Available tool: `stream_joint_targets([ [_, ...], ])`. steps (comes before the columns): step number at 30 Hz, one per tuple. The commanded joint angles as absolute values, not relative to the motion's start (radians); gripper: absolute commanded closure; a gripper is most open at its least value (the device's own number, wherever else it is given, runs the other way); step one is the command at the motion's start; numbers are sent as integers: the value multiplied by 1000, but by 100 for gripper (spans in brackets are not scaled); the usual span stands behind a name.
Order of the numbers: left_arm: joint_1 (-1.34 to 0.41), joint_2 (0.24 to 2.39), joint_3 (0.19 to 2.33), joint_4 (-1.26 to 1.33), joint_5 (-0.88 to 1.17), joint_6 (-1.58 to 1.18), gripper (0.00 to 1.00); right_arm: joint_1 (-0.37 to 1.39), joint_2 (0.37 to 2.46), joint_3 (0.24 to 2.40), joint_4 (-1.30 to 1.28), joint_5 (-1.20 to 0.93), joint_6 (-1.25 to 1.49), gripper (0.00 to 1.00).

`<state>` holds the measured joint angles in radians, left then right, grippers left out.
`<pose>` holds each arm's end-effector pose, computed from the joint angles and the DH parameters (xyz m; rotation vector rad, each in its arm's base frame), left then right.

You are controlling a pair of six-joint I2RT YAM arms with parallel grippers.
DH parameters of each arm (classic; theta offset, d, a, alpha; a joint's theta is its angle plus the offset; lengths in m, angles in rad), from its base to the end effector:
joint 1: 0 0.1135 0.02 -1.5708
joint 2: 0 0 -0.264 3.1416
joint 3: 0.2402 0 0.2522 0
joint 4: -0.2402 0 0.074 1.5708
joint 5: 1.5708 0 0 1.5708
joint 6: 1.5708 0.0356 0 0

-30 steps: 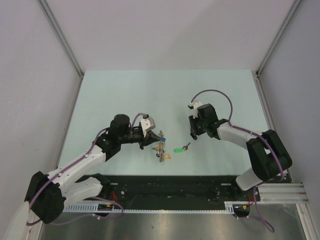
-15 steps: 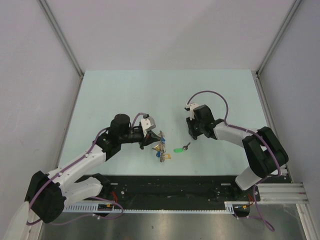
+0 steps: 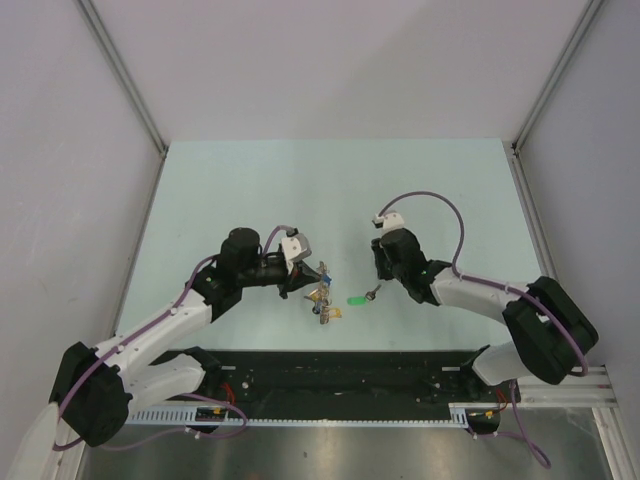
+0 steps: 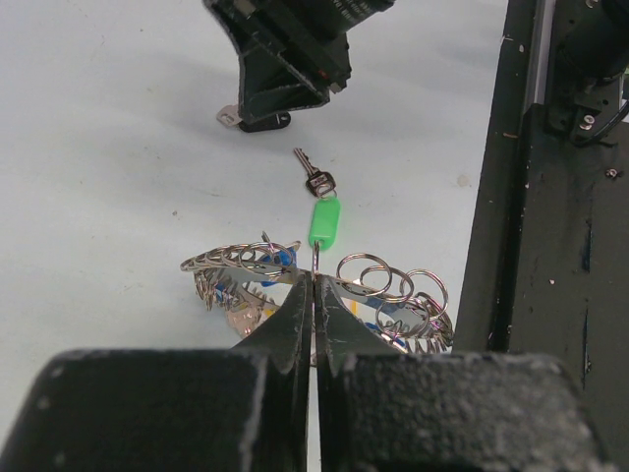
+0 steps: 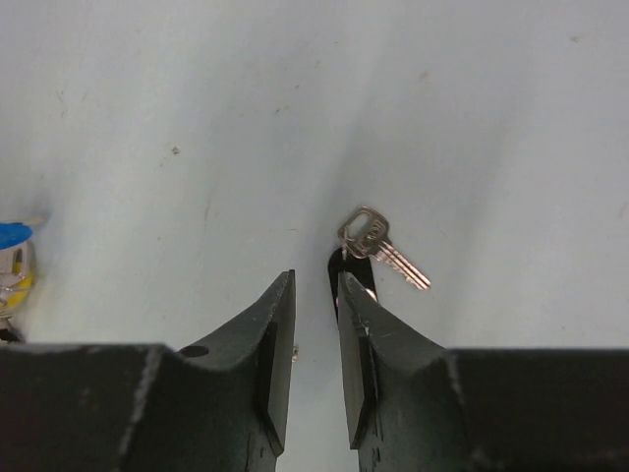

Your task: Put the keys on the keyring

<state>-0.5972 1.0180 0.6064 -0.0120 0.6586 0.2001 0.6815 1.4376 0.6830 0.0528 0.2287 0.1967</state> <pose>0.1722 -0.1434 0.2532 1.1628 1.6428 -0.9089 0.2284 0.1748 0.1809 -0.4248 2.2190 0.2106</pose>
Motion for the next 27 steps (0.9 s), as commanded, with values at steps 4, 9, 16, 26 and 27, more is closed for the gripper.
stream_joint_targets([
  [4, -592, 986, 658, 25, 672, 199, 100, 695, 1341, 477, 391, 373, 276, 71],
  [9, -594, 976, 657, 25, 670, 199, 100, 699, 1364, 419, 552, 373, 227, 72],
  [16, -594, 968, 653, 28, 669, 201, 100, 686, 1416, 376, 689, 339, 163, 75],
  [26, -592, 966, 653, 26, 667, 199, 100, 652, 1483, 376, 739, 282, 137, 79],
  [27, -594, 966, 653, 25, 666, 201, 100, 649, 1485, 377, 741, 276, 132, 79],
])
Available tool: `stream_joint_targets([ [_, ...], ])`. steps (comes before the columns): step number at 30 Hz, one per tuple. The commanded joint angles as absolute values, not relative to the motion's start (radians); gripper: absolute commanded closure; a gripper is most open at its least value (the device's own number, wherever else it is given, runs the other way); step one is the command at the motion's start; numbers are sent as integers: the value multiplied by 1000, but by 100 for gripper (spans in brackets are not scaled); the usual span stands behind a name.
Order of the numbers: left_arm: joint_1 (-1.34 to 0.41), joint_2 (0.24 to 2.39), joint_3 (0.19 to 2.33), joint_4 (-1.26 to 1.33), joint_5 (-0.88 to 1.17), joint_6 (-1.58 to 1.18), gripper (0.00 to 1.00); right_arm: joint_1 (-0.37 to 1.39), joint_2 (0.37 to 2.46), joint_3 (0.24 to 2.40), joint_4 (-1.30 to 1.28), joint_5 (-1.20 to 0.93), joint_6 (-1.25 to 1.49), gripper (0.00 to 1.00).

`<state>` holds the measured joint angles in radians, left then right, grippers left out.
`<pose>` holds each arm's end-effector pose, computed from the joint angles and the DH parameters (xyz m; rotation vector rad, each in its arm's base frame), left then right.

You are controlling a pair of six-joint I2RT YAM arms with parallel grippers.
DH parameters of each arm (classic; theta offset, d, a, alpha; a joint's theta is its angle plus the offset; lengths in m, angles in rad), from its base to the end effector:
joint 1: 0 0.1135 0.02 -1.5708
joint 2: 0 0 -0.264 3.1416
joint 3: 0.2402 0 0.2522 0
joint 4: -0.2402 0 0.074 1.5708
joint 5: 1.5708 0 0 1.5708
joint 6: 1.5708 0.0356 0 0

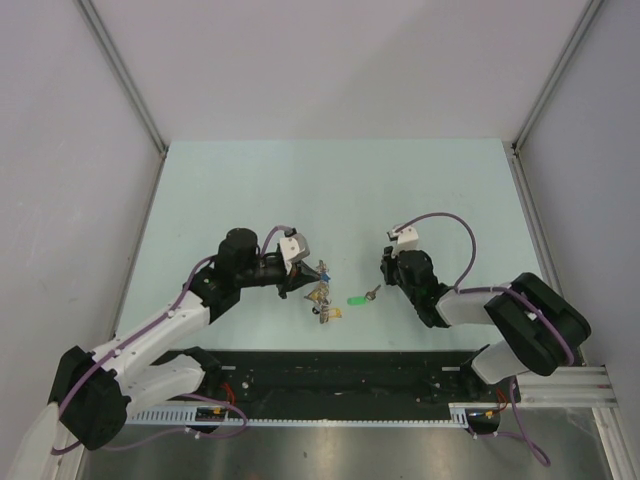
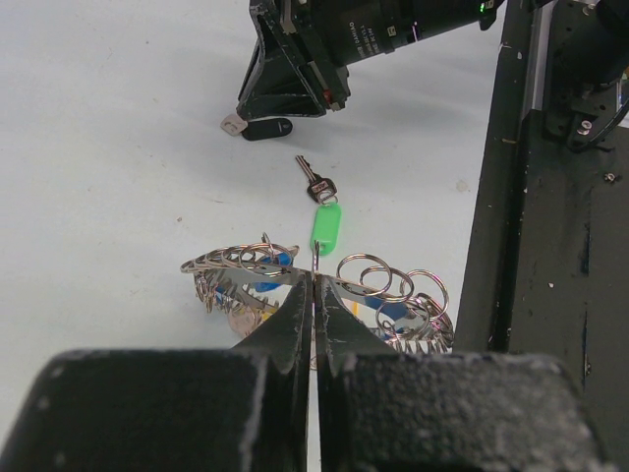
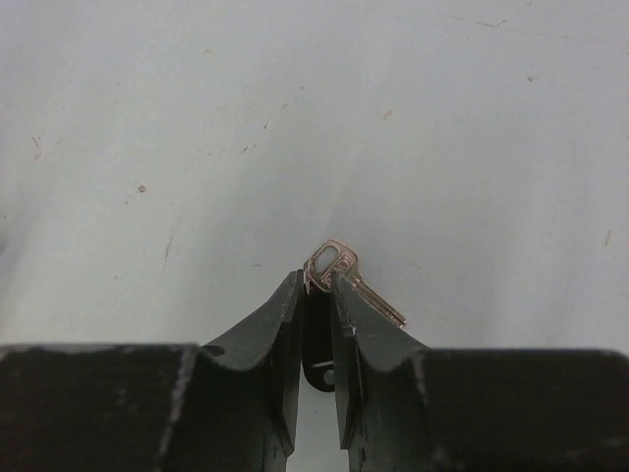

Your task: Put the keys on the keyring

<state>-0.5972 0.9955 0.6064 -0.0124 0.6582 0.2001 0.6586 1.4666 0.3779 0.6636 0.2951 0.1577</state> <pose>0.1695 -0.1416 0.2577 1.1593 1.6206 -0.9044 0.2102 0.1495 0.1423 -0.3060 1.9603 0.2362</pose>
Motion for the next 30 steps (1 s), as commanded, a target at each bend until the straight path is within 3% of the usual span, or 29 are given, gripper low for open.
stream_joint_targets([
  [1, -594, 965, 653, 25, 666, 199, 100, 646, 1492, 379, 742, 264, 132, 79],
  [30, -592, 973, 655, 21, 663, 201, 100, 621, 1588, 388, 801, 215, 71, 82],
])
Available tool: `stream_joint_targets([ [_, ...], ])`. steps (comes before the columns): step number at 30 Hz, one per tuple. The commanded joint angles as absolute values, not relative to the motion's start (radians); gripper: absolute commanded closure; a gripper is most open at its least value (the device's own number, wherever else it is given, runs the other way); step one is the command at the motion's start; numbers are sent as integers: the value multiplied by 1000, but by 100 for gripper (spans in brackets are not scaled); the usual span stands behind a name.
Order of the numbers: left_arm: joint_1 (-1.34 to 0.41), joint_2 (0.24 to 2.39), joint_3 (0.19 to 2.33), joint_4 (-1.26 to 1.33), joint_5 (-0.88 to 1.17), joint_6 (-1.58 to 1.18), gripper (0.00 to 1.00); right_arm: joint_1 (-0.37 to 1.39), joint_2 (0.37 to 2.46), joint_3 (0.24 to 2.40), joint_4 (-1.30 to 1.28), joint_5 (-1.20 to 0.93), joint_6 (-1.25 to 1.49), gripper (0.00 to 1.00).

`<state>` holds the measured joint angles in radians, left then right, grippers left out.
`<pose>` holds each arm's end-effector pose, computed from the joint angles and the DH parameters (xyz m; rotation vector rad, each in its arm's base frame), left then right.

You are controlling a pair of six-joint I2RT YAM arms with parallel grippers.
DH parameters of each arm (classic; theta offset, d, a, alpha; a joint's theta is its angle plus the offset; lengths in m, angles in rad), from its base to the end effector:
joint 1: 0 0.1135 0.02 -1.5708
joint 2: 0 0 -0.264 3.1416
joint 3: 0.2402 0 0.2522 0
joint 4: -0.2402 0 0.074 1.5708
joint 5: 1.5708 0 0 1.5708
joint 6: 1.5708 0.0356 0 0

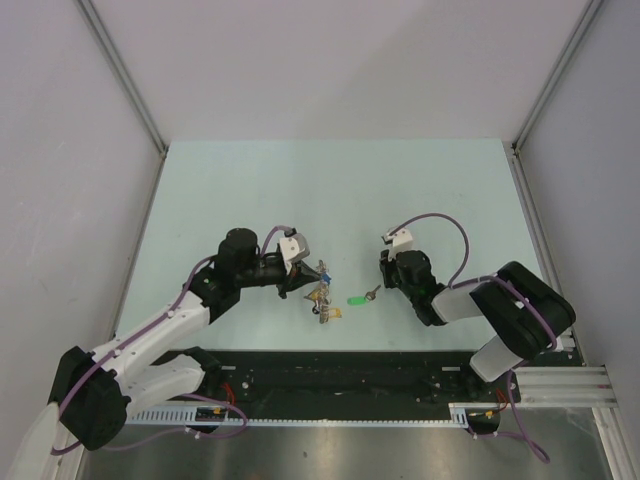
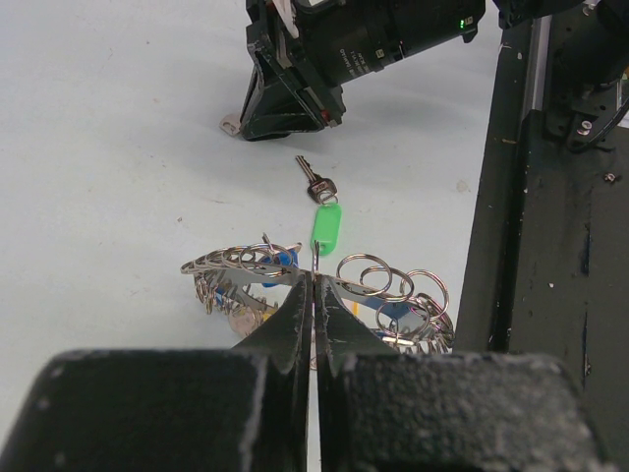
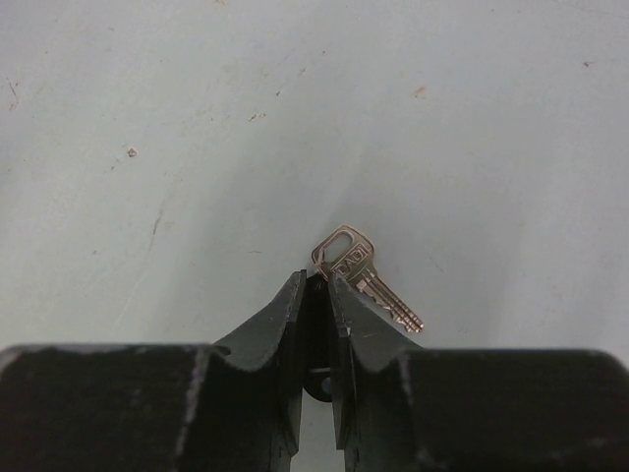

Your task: Put the keys on the keyring

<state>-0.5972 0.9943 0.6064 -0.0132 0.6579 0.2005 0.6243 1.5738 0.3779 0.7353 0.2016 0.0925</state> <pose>0.1694 -0.1415 0.2578 1.1593 1.6200 -0.9038 0.2183 0.1484 0.1231 -0.4098 1.9885 0.2489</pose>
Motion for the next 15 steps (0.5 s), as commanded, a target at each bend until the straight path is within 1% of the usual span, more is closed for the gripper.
stream_joint_targets([
  [1, -592, 971, 655, 21, 663, 202, 100, 623, 1589, 390, 802, 215, 71, 82],
  [4, -592, 971, 655, 21, 663, 201, 100, 626, 1594, 390, 802, 219, 68, 83],
  [8, -594, 969, 655, 21, 663, 202, 100, 637, 1606, 393, 815, 236, 52, 88],
  [11, -592, 968, 655, 21, 663, 201, 100, 647, 1605, 393, 816, 248, 44, 95],
  [12, -594, 968, 655, 21, 663, 201, 100, 647, 1600, 393, 812, 249, 43, 100],
  [15, -594, 962, 653, 21, 661, 201, 100, 652, 1560, 387, 790, 242, 37, 100],
])
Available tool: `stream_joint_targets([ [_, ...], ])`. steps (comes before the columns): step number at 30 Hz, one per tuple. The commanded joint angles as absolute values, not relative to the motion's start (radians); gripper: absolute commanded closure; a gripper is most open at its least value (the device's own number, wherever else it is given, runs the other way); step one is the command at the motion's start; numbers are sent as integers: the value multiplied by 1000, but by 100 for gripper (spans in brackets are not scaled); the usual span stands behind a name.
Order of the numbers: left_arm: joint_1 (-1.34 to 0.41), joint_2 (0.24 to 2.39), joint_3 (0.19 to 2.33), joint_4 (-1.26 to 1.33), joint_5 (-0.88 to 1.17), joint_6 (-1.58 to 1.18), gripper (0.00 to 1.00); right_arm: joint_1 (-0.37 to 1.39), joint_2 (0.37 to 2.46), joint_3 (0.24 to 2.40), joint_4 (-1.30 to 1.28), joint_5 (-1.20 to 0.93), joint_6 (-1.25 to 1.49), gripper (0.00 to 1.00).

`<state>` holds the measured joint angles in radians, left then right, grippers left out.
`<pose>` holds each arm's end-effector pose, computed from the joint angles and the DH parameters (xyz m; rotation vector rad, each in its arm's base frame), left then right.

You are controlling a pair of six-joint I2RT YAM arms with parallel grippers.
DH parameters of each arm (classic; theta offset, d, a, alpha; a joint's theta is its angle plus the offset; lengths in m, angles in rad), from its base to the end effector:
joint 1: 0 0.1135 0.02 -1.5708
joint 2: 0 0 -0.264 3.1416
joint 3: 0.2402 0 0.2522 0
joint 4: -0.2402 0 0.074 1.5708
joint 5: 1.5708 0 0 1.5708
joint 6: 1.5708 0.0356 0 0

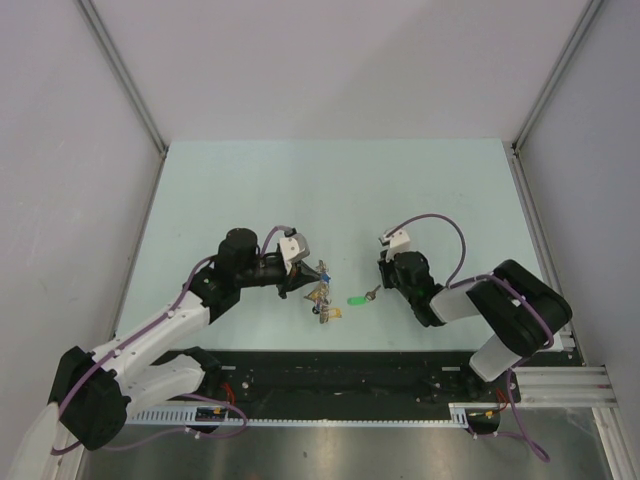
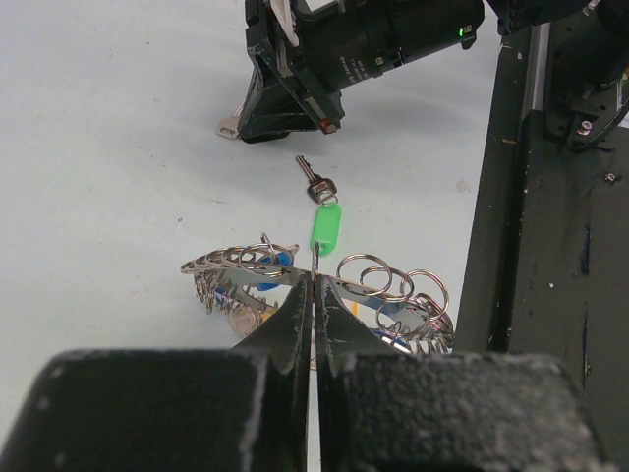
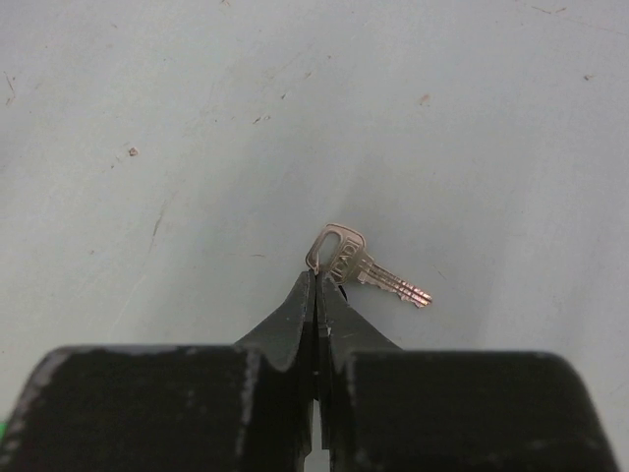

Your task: Put the keys on the keyring

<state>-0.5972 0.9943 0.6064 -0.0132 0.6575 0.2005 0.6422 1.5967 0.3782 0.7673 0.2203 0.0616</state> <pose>0.1694 -0.1415 0.2578 1.1591 1.6202 -0.9034 0.2173 0.1528 0.1208 -0.4424 1.9684 0.2258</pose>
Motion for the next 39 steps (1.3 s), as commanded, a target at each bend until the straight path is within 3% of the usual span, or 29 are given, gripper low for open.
stream_joint_targets([
  [1, -592, 959, 653, 21, 660, 204, 100, 655, 1549, 387, 778, 235, 32, 100],
  [15, -591, 922, 655, 12, 693, 219, 100, 676, 1139, 425, 458, -126, -67, 100],
  [25, -589, 907, 663, 8, 756, 248, 100, 678, 1009, 526, 220, -438, -147, 100],
  [39, -581, 953, 707, -146, 920, 370, 100, 814, 980, 702, 5, -471, -248, 100],
])
